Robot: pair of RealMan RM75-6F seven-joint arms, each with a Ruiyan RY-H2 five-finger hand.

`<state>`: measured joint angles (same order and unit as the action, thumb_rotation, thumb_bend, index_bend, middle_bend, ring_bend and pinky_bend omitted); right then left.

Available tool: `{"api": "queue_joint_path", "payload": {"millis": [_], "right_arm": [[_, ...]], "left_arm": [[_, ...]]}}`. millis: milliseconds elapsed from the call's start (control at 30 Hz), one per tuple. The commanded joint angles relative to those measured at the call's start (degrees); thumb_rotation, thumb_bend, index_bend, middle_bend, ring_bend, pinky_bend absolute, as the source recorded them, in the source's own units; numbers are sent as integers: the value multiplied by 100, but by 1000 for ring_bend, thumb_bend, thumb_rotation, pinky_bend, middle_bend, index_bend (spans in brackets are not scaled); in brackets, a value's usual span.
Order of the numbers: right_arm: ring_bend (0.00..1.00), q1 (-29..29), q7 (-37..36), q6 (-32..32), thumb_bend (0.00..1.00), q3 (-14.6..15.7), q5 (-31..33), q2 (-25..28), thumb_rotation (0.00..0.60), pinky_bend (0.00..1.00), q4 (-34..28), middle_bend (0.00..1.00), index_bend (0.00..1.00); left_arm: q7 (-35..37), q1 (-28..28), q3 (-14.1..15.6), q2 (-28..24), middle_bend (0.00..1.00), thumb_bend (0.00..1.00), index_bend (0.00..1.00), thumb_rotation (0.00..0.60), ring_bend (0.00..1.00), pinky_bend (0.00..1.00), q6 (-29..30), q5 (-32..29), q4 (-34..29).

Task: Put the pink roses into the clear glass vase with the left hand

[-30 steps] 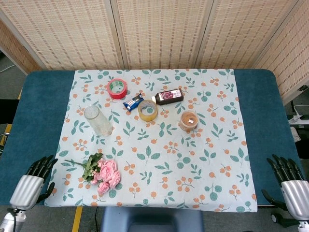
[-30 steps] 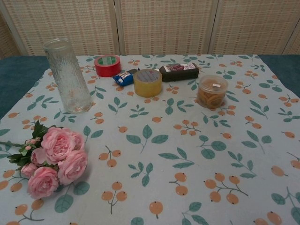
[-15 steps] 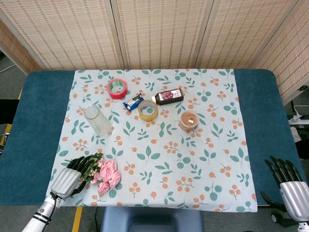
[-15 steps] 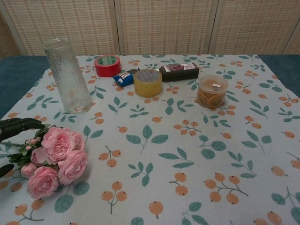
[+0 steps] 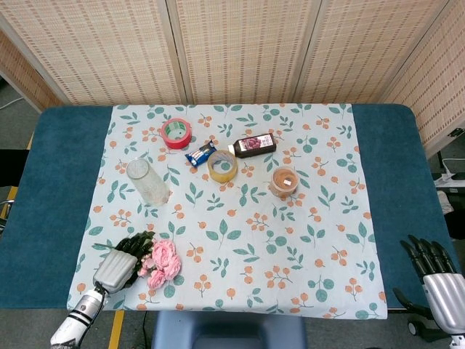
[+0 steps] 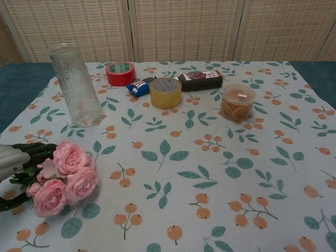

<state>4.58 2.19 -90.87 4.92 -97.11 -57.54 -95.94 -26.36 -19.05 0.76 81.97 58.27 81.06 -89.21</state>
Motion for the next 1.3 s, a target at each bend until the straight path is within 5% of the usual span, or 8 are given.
{"api": "queue_joint_path", "payload": {"millis": [33,200,300,533,633,833,1300], "right_arm": [[0,1,15,7,203,-3,11,1,499,0,-6,0,0],[0,7,24,14,203,-7,24,4,497,0,-19,0,0],[0,11,27,16,203,-11,32,2,497,0,-24,0,0],[0,19,28,17,203,-6,34,13,497,0,-33,0,0],[0,29,23,11,202,-4,38,17,499,0,-37,0,0],[0,21,3,61,203,4,58,29,497,0,-42,0,0],[0,-8,-75,173,203,11,121,63,497,0,-49,0,0]], "left_arm": [[-142,-84,-53,72,136,473,353,600,4,138,-22,-122,39],[50,-28,-89,279,375,559,722,600,137,154,388,66,285],[421,18,-103,433,495,610,857,600,224,164,629,208,508],[1597,69,-207,612,588,598,880,600,305,182,1011,444,787],[2744,86,-340,662,627,596,881,600,306,177,1292,578,918],[5987,233,-846,510,682,596,887,600,308,151,1859,417,965],[9537,301,-2197,-431,720,597,897,600,308,140,2188,-348,168]]}}
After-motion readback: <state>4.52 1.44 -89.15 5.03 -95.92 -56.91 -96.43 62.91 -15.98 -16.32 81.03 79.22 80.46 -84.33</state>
